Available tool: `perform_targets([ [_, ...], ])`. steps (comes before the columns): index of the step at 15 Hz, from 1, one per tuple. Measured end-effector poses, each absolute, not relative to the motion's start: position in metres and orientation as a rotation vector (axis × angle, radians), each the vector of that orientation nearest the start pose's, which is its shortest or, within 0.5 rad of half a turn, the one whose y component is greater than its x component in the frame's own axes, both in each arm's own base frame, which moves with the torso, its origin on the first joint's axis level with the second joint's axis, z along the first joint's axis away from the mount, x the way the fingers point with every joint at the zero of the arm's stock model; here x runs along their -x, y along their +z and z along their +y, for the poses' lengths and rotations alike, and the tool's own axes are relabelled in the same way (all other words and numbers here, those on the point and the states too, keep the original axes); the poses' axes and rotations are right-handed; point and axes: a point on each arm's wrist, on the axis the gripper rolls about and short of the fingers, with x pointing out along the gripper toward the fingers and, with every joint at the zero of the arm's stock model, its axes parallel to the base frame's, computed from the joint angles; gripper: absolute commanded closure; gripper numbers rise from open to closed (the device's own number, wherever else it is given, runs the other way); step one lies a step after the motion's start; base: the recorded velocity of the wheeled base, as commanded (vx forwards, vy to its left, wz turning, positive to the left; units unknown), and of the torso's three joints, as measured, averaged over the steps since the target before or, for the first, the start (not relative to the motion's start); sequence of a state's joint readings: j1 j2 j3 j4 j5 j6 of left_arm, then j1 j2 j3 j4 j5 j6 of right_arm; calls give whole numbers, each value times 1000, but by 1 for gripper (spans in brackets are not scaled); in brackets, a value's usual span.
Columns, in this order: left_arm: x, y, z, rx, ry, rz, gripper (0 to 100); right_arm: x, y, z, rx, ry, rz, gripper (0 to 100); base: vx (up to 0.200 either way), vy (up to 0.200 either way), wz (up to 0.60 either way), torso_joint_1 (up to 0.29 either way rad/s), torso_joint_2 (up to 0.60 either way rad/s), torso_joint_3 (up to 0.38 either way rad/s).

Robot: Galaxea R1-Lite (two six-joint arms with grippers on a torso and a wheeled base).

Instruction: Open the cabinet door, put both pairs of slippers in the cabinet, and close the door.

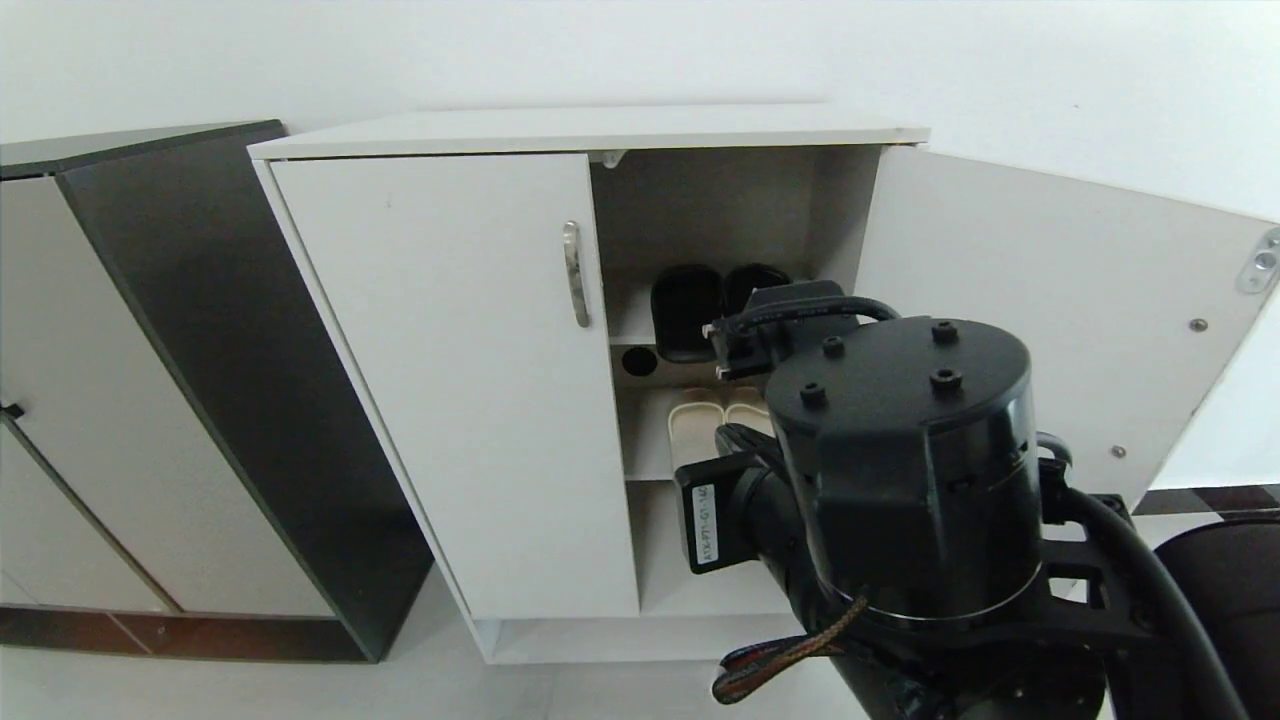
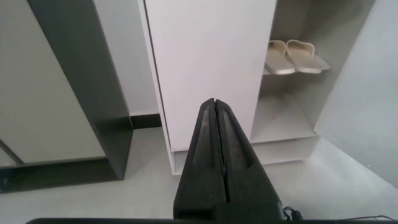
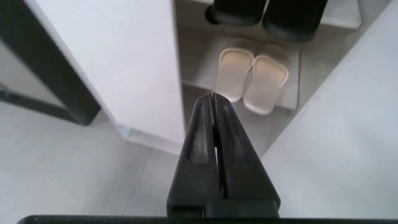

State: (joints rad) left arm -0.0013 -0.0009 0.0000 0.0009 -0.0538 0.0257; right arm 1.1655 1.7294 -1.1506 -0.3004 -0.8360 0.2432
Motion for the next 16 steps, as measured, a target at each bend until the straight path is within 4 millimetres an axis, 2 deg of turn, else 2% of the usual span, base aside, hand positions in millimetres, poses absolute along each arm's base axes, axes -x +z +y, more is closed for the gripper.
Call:
perform_targets([
  [3,23,75,-1,-26,-55,0,100,-147,236,291,-1,293,191,100,-200,0,0,-2,5,1],
  [6,23,75,-1,-26,-55,0,100,-162,229,282,6,248,204,100,-200,0,0,-4,5,2],
  [10,23,75,-1,-26,-55,-1,100,-189,216,263,-3,206,215,100,0,0,0,0,0,0],
  [16,23,75,-1,-26,-55,0,100,-196,209,260,7,186,224,100,0,0,0,0,0,0],
])
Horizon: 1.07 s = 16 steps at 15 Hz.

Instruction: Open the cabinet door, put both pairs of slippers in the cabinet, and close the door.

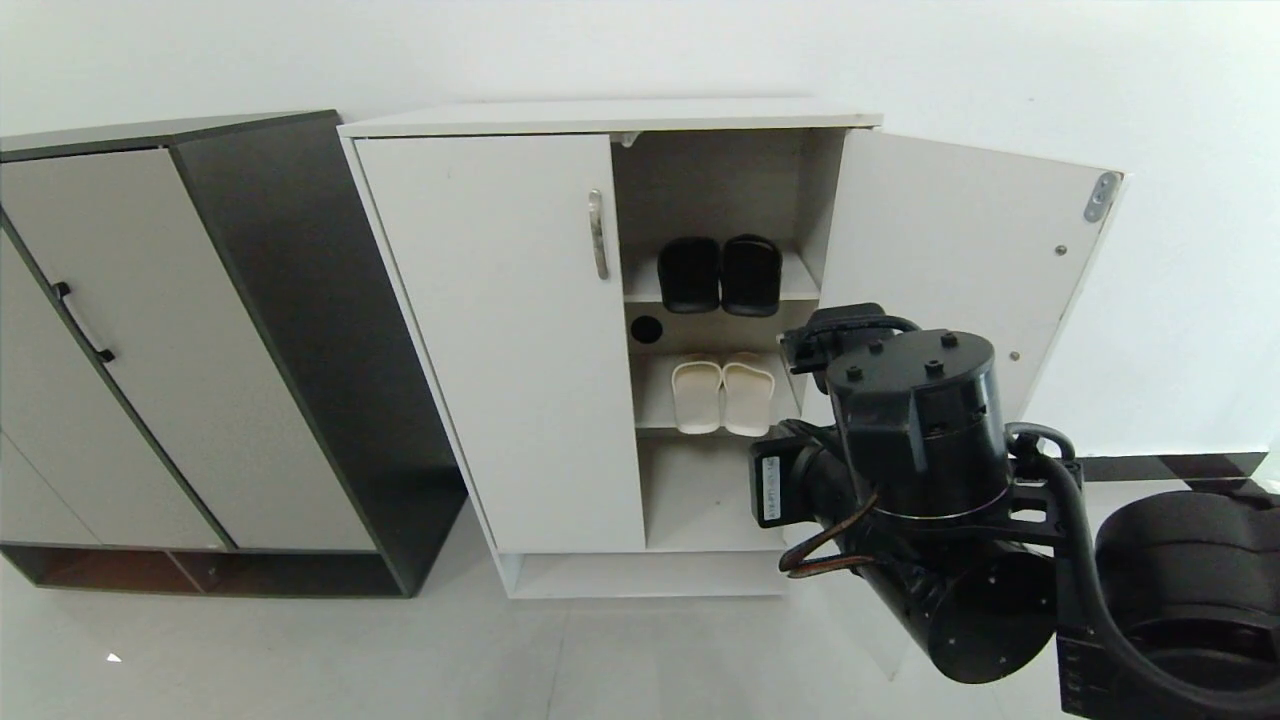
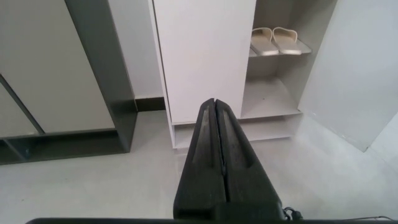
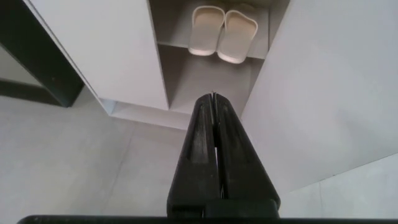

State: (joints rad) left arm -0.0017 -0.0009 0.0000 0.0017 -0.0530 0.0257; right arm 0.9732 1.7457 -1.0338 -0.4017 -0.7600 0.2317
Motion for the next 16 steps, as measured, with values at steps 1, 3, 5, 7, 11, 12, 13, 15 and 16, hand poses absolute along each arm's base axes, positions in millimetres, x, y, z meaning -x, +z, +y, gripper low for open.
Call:
perform_targets([
  [1,23,75,-1,-26,-55,0,100,-196,208,261,8,185,225,100,0,0,0,0,0,0],
  [3,23,75,-1,-26,-55,0,100,-197,207,261,11,185,227,100,0,0,0,0,0,0],
  [5,23,75,-1,-26,-54,0,100,-197,206,262,13,184,229,100,0,0,0,0,0,0],
  [7,23,75,-1,-26,-55,0,100,-198,204,263,14,183,231,100,0,0,0,0,0,0],
  [11,23,75,-1,-26,-54,1,100,-199,205,264,7,186,224,100,0,0,0,16,-171,-258],
  [12,23,75,-1,-26,-54,1,100,-199,203,264,13,184,228,100,0,0,0,61,-383,-369],
  [13,23,75,-1,-26,-53,2,100,-200,203,263,13,179,229,100,0,0,0,71,-593,-369],
  [15,23,76,-1,-26,-53,-2,100,-198,203,265,10,187,226,100,0,0,0,59,-517,-347],
  [16,23,75,-1,-25,-54,-1,100,-199,203,264,11,184,227,100,0,0,0,115,-471,-344],
])
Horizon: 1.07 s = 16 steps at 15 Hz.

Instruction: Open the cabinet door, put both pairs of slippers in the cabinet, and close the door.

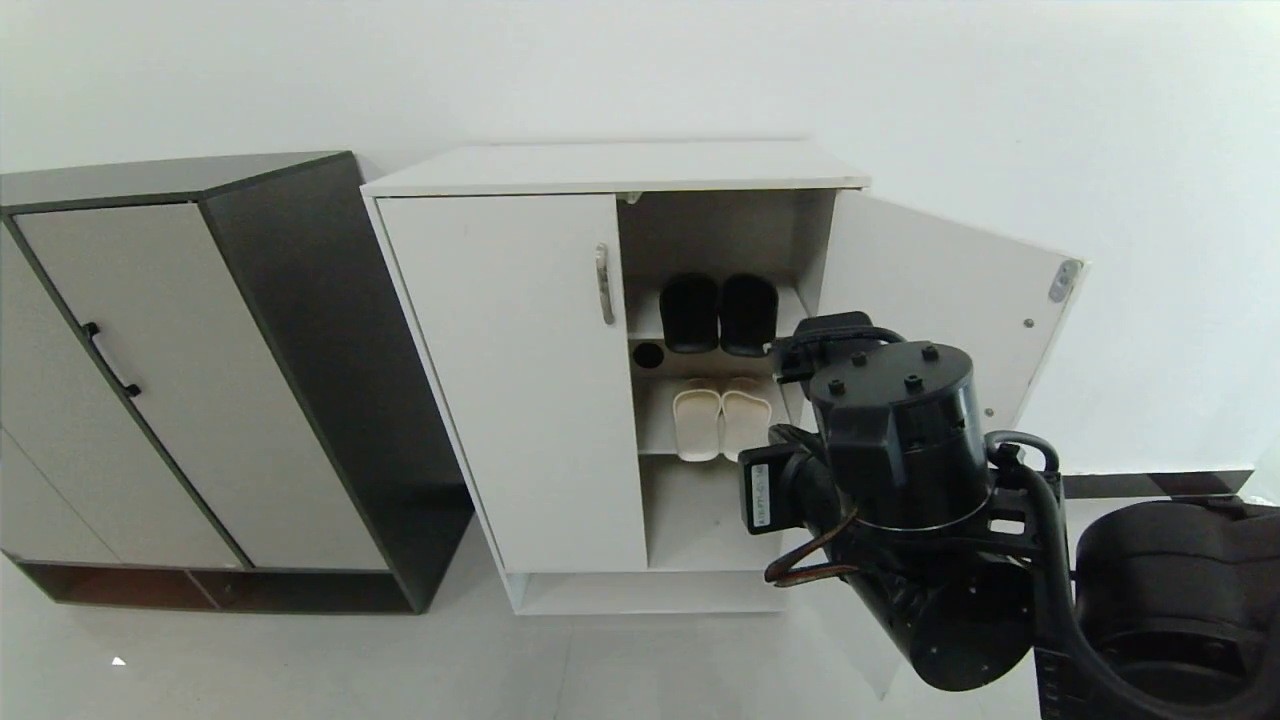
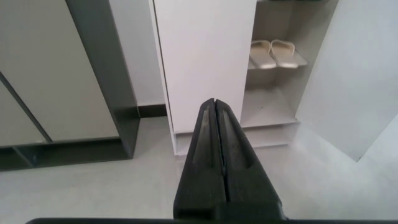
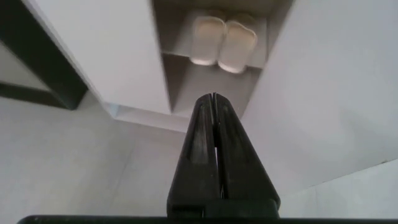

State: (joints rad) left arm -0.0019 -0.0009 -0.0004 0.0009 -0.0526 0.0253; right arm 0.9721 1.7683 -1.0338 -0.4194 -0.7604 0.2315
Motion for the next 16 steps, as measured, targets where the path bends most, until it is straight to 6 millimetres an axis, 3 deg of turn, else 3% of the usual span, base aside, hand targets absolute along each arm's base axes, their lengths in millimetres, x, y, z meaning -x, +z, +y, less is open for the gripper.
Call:
perform_targets([
  [16,23,75,-1,-21,-54,0,100,-200,200,265,19,183,233,100,0,0,0,169,-486,-319],
])
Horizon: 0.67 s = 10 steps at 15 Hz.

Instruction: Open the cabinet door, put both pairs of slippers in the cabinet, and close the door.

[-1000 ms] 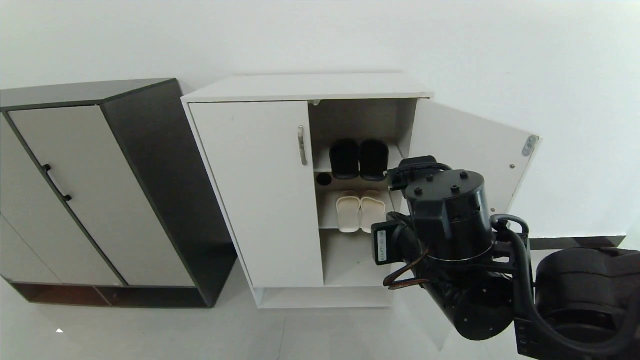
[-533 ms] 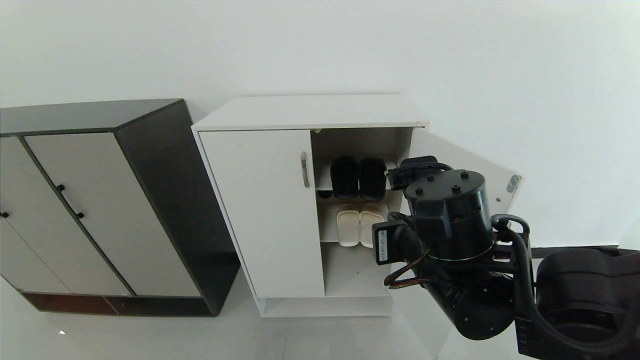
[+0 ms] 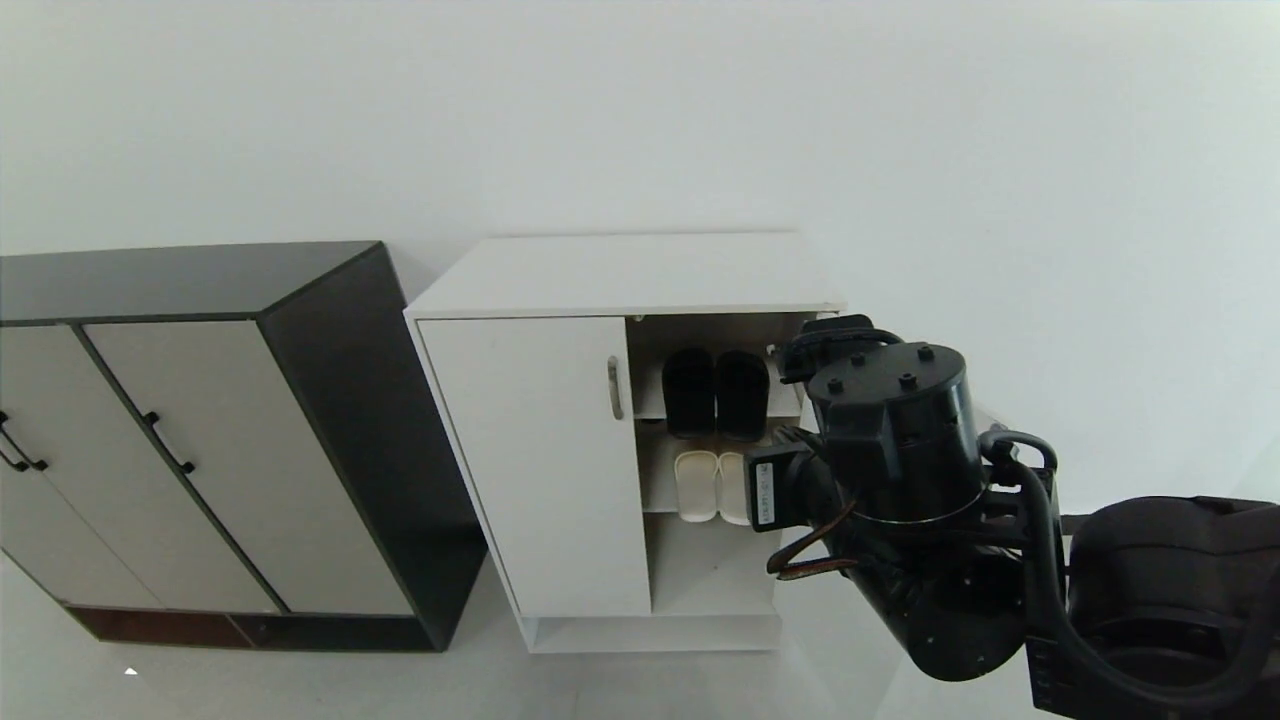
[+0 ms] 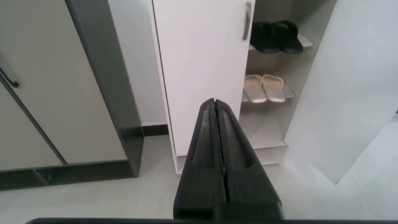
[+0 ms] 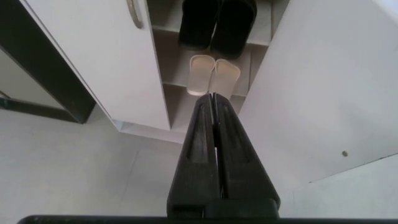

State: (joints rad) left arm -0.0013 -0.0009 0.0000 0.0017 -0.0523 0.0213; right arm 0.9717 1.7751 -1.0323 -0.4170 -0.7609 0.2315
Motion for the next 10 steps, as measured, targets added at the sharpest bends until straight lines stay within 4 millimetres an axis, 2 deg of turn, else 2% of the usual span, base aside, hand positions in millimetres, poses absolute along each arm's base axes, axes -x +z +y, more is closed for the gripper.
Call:
perform_targets([
  [8,23,75,-1,-21,-54,-1,100,-209,193,265,27,160,244,100,0,0,0,243,-565,-323],
  [10,23,75,-1,-21,-54,-1,100,-210,193,265,27,155,244,100,0,0,0,149,-349,-183],
])
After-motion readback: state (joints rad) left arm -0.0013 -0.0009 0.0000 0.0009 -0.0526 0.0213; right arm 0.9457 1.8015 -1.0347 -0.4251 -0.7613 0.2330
